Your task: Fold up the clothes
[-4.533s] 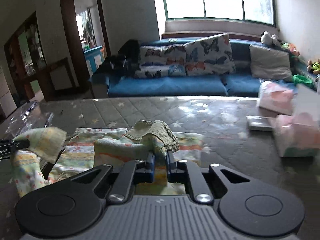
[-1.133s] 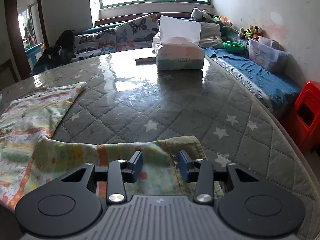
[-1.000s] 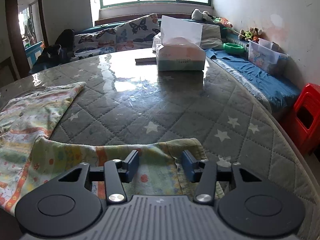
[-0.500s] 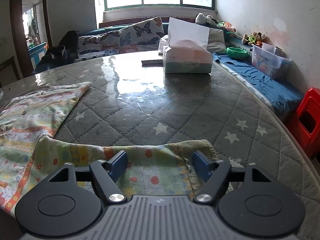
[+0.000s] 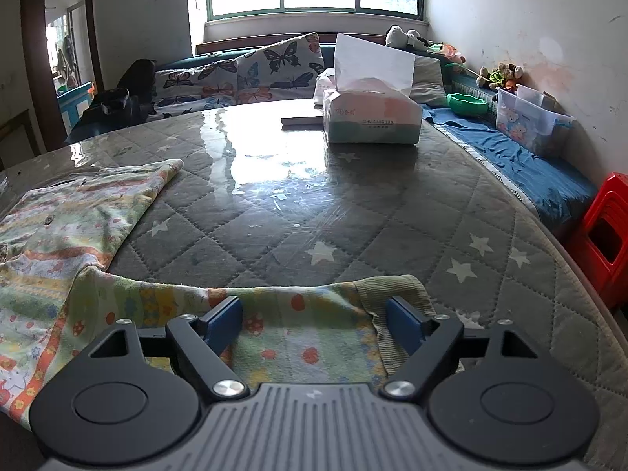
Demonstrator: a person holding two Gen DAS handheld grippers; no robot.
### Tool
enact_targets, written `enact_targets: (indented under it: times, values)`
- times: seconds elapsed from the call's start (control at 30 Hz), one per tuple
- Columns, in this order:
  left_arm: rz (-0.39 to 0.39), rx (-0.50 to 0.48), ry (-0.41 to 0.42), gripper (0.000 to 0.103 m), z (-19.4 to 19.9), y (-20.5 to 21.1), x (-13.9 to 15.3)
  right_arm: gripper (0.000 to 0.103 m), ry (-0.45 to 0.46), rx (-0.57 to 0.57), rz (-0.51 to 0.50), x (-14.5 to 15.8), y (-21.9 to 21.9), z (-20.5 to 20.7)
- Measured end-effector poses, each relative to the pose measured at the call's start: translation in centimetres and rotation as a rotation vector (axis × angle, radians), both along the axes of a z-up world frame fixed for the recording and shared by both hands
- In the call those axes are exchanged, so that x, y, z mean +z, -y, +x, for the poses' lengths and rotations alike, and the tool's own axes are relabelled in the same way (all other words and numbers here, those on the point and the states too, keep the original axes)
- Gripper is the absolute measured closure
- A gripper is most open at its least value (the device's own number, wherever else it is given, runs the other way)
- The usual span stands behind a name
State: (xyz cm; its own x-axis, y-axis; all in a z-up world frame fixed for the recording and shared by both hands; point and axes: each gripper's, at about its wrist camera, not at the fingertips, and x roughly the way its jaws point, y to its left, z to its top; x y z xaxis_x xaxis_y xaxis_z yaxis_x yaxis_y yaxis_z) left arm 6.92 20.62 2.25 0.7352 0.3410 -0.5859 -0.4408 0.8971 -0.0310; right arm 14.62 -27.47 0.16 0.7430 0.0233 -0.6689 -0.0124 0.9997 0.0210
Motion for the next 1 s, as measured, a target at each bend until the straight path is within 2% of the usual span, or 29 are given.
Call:
enact_targets:
  times: [0.13, 0.33, 0.47, 0.6, 0.7, 1.0]
  values:
    - [-0.013, 0.109, -0.007, 0.099, -1.9, -3.1, -0.1, 0.017, 0.0, 0.0, -0.001, -0.1, -0.1, 0.1]
    - [-0.014, 0.199, -0.045, 0.099, -3.8, -5.1, -1.5, 0.013, -0.006, 0.006, -0.01, -0.1, -0.3, 0.5]
    - [-0.062, 0.263, -0.056, 0.099, -4.6, -6.4, -2.4, 0.013, -0.011, 0.013, -0.01, -0.1, -0.2, 1.0]
    - [-0.028, 0.311, -0.073, 0.099, -4.8, -7.1, -2.2, 0.012, -0.01, 0.017, -0.012, -0.2, -0.2, 1.8]
    - [-0.032, 0.291, -0.075, 0.098, -4.7, -6.8, -1.7, 0.011, -0.009, 0.023, -0.016, -0.3, -0.2, 2.3]
    - [-0.053, 0.05, -0.075, 0.096, -0.6, -2.2, -1.4, 0.009, -0.018, 0.028, -0.019, -0.3, -0.2, 3.5]
